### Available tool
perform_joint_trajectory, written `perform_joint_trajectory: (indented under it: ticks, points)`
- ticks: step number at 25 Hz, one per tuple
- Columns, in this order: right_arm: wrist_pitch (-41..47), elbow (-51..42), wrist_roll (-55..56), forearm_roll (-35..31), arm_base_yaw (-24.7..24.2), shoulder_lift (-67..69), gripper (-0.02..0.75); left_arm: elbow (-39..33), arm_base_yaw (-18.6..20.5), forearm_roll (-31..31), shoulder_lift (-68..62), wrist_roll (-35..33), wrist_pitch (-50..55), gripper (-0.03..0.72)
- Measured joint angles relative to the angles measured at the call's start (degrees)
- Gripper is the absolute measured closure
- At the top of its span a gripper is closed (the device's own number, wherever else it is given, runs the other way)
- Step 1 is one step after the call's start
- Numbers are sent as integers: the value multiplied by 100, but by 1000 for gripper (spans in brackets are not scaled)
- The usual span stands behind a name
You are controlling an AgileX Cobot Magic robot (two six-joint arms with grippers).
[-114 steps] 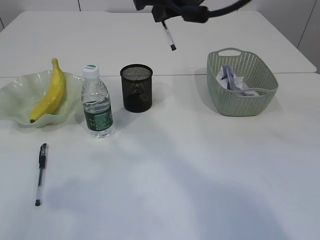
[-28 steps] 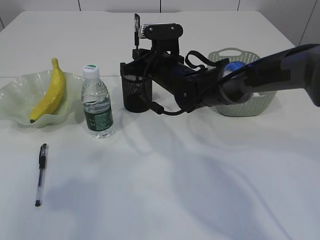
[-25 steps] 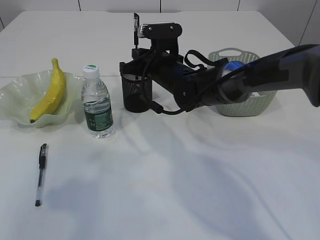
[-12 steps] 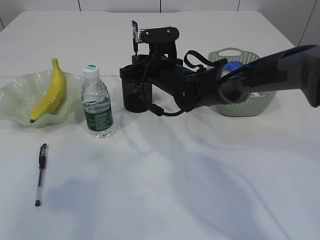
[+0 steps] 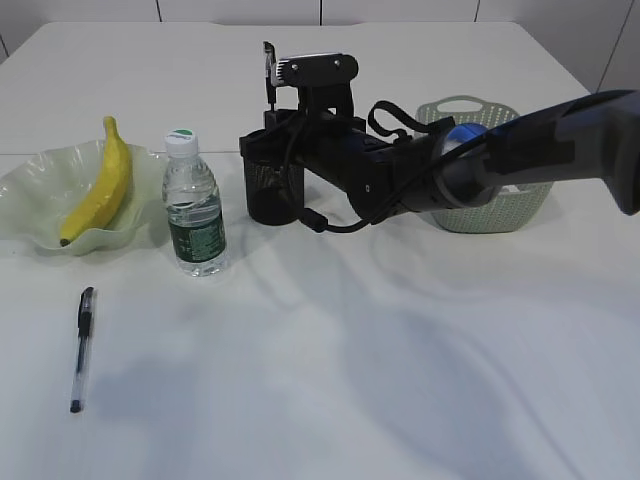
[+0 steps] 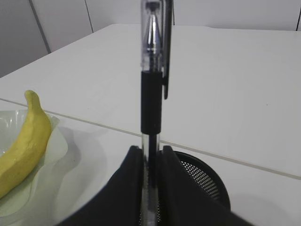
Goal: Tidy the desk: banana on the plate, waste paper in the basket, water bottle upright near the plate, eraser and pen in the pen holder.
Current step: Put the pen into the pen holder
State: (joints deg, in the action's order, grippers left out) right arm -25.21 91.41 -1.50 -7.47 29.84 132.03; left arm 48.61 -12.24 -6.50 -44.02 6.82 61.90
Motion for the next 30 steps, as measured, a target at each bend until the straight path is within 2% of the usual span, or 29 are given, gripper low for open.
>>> perform_joint_trajectory:
  ticks: [5, 11, 21, 25, 30]
  points:
    - [0, 0, 0, 0, 0, 0, 652, 0, 0, 0, 0, 0, 0, 171]
    - [-103, 0, 0, 0, 0, 0, 543, 0, 0, 0, 0, 0, 0, 171]
    - [-422, 0, -11, 0, 0, 0, 512, 0, 0, 0, 0, 0, 0, 171]
    - [141, 0, -11, 0, 0, -191, 508, 0, 0, 0, 0, 0, 0, 171]
    - [1308, 0, -11, 0, -4, -675, 508, 0, 0, 0, 0, 0, -10, 171]
